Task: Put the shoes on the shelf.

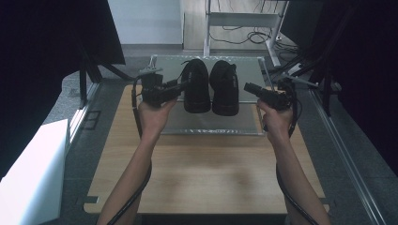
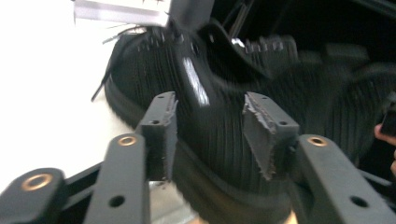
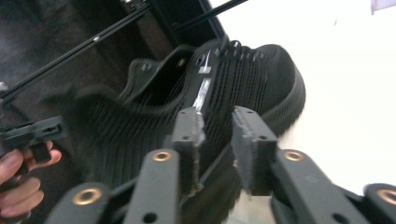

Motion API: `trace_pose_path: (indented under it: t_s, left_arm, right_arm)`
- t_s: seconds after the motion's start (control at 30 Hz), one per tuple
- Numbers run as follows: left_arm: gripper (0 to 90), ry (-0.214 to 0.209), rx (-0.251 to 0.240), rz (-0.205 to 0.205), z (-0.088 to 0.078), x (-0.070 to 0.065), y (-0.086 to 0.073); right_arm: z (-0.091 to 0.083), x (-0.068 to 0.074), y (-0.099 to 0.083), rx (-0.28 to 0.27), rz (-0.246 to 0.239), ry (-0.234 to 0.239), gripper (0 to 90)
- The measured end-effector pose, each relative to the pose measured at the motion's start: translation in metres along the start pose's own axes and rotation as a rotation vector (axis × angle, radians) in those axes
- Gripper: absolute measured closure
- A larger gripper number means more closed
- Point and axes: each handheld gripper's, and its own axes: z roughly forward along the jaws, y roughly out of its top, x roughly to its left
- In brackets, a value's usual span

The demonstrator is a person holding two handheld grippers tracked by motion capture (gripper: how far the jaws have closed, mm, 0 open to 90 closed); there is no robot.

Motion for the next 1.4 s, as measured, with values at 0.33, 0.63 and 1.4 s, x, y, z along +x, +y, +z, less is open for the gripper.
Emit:
trace_pose_path:
  t_s: [0.33, 0.63, 1.4]
  left_arm:
    - [75.6, -0.137, -0.034, -0.032, -0.02, -0.004, -0.049]
    - [88.6, -0.15, -0.034, -0.011, -0.024, -0.014, -0.075]
    - [89.7, -0.146, 0.002, 0.01, 0.005, -0.031, -0.081]
  right_arm:
    - [-0.034, 0.011, -0.041, 0.03, -0.089, 0.04, 90.0]
    - [-0.035, 0.013, -0.073, 0.055, -0.074, 0.105, 90.0]
    - [-0.007, 0.032, -0.085, 0.087, -0.101, 0.114, 90.0]
